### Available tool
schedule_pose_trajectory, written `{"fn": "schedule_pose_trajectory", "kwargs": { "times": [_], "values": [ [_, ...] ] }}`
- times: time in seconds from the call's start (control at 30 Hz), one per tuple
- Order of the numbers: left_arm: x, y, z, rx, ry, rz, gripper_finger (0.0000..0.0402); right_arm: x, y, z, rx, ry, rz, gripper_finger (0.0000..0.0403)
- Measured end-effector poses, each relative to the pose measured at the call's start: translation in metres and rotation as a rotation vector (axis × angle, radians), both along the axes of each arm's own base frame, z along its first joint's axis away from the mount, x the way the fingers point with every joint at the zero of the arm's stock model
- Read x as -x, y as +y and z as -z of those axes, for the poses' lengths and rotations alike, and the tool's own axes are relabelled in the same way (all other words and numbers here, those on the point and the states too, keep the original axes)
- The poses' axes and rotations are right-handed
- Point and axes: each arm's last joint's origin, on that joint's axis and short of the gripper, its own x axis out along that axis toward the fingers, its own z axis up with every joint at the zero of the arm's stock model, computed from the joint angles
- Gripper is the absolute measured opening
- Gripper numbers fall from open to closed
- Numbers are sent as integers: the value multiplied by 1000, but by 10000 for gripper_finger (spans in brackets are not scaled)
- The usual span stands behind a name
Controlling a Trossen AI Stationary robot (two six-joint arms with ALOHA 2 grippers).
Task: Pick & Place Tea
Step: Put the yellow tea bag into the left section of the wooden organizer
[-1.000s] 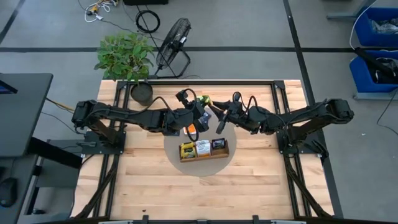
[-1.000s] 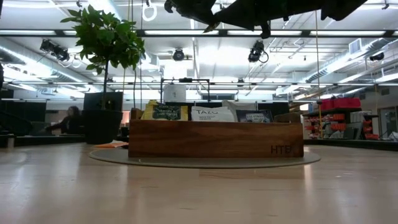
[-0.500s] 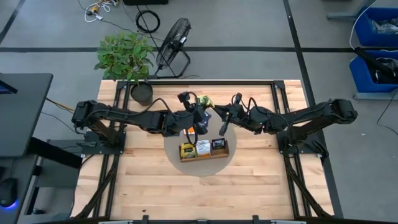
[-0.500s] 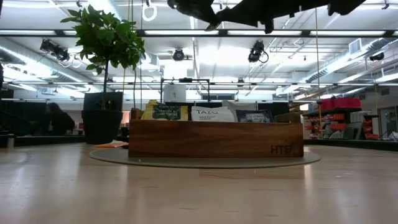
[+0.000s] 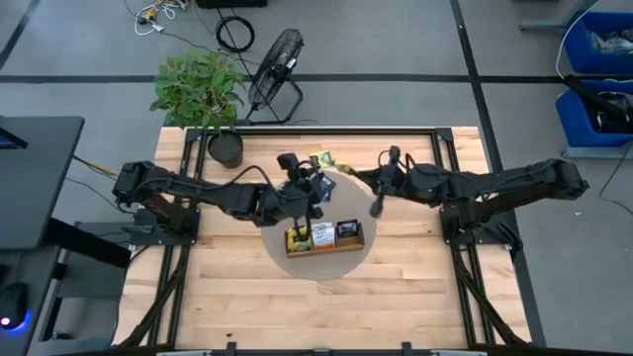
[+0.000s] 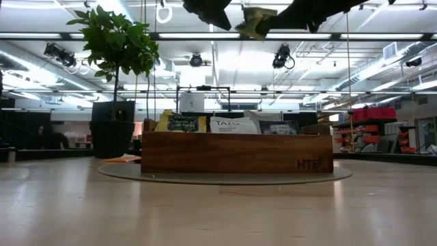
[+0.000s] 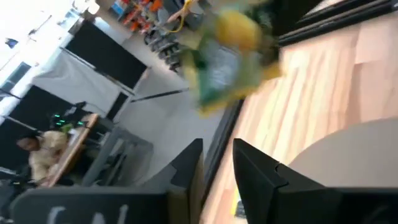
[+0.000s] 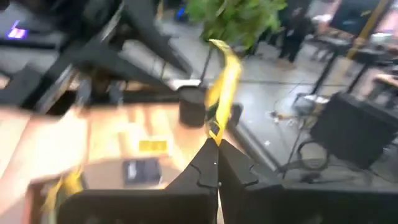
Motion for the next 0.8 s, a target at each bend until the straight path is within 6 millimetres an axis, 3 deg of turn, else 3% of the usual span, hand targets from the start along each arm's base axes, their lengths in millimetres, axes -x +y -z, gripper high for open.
{"fn": "schedule_pose_trajectory", "kwargs": {
  "times": [0.4,0.63,0.8],
  "values": [
    [22,-9,-10,-43,115,43,159,0,-1,-26,26,388,-148,0],
    [31,-5,-20,122,127,304,218,-17,4,-28,116,541,-247,0],
    [29,4,-24,225,91,438,258,-40,5,-24,153,647,-278,0]
  ]
}}
